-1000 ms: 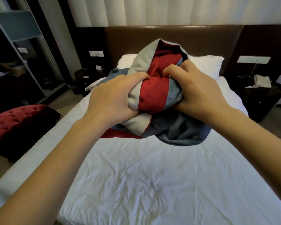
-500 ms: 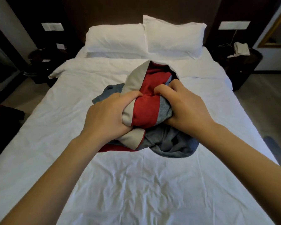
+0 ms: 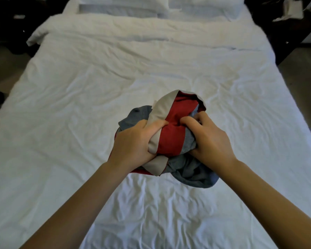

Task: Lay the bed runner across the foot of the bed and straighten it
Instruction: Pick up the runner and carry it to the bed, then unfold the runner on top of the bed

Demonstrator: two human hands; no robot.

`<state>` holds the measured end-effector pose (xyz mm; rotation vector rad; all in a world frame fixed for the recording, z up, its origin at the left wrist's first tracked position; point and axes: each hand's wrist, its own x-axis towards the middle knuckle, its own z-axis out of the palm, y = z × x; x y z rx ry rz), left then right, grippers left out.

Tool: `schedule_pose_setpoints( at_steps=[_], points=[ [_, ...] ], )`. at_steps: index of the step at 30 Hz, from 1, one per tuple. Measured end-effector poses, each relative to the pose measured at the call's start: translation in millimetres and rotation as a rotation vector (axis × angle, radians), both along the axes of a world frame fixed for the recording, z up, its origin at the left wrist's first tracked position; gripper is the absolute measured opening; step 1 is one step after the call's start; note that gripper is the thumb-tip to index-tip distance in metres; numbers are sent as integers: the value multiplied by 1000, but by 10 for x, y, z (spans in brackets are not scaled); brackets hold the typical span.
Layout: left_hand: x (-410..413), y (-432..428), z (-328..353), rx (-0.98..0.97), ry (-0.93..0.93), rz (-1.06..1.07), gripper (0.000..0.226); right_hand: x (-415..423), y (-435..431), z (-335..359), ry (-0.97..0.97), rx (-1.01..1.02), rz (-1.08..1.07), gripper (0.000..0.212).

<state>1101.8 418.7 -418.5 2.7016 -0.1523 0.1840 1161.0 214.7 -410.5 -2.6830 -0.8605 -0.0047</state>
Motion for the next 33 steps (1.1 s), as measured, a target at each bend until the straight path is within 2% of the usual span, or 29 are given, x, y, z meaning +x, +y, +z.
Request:
schedule_pose_setpoints(
  at_steps=[12,15,20,23,33],
  points=[
    [107,105,-1495,-63,151,49,69,168,158,-1437,136,-46,5,48],
    [167,128,-1837,-38,186,71,73,251,179,-1781,167,-110,0,50],
    [170,109,-2363,-3,356,71,80,262,179,-2287,245,-270,42,57],
    [226,106,-2491,-23,324,93,82,309,179,-2416,235,-247,20,60],
    [220,43,-2571,26,327,89,92,277,110,-2510,191,-357,68,74]
  ],
)
